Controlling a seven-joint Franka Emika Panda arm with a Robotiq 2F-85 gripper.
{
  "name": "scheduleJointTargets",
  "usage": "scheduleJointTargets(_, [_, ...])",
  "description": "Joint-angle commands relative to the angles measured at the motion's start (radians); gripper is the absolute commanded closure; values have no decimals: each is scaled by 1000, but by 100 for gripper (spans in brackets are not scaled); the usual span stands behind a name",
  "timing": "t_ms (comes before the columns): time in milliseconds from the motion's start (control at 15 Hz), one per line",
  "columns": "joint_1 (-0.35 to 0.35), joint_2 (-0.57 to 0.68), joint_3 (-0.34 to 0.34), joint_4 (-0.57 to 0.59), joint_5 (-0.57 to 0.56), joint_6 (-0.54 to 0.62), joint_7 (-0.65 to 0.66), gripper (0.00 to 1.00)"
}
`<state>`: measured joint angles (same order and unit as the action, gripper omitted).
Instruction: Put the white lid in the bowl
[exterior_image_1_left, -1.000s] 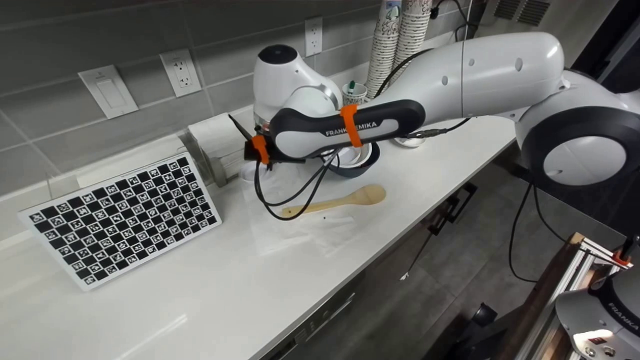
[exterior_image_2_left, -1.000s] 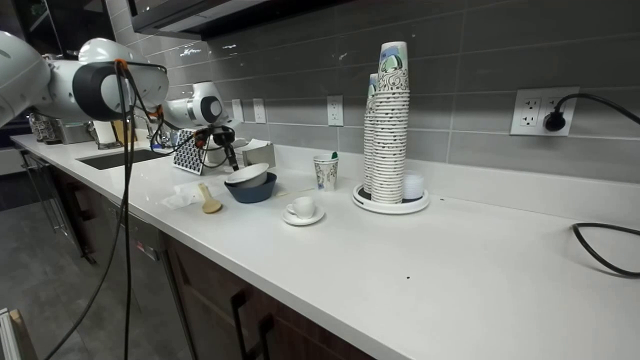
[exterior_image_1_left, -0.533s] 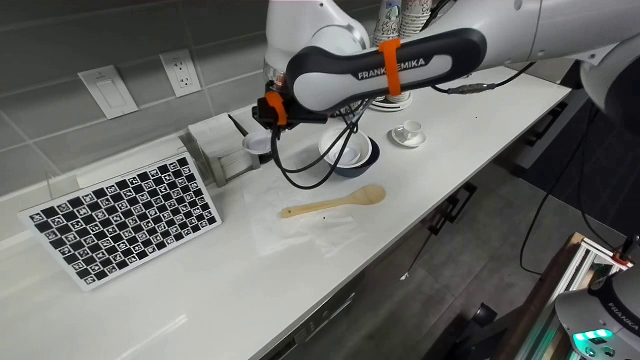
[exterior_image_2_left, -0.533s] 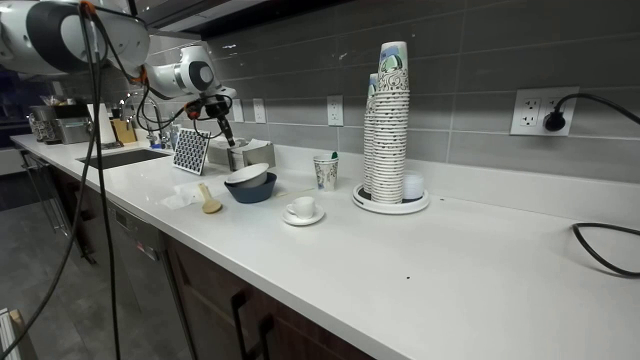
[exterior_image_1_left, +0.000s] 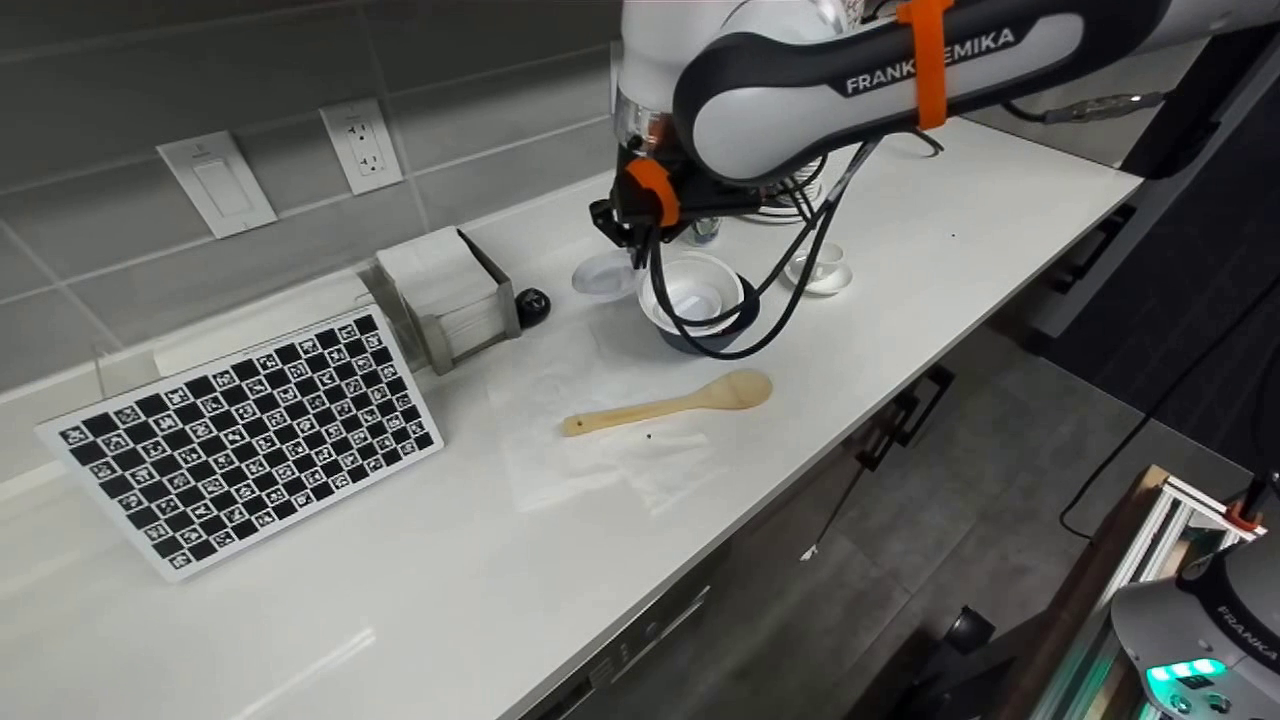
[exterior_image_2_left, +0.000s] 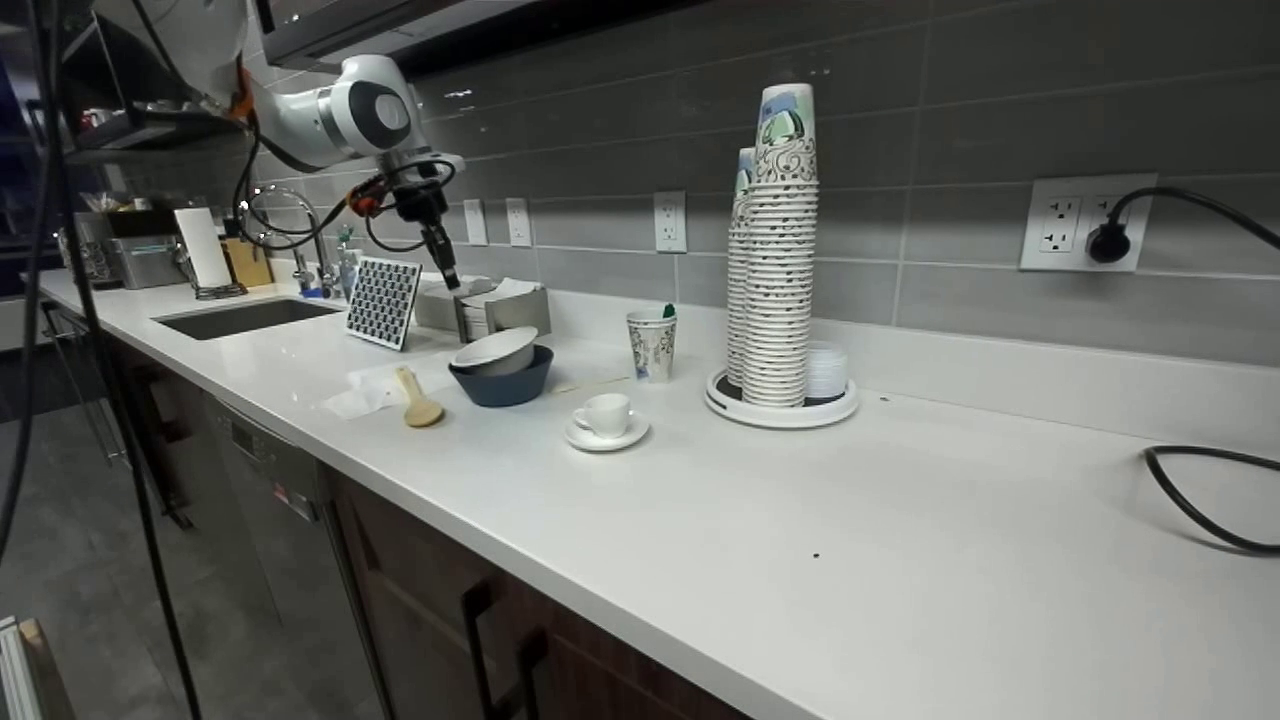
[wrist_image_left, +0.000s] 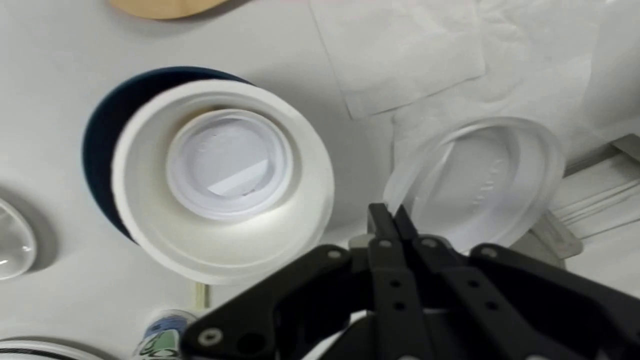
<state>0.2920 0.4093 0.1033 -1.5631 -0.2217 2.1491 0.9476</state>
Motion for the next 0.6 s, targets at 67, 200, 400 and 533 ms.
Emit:
scheduleJointTargets(67, [-14, -196, -43, -293, -1, 54, 60, 99])
scheduleJointTargets(200, [-28, -255, -52, -393, -11, 35, 73, 99])
scheduleJointTargets(400, [-50, -338, -72, -558, -85, 64, 180, 99])
scheduleJointTargets(533, [-68, -347, -69, -598, -120, 115, 291, 99])
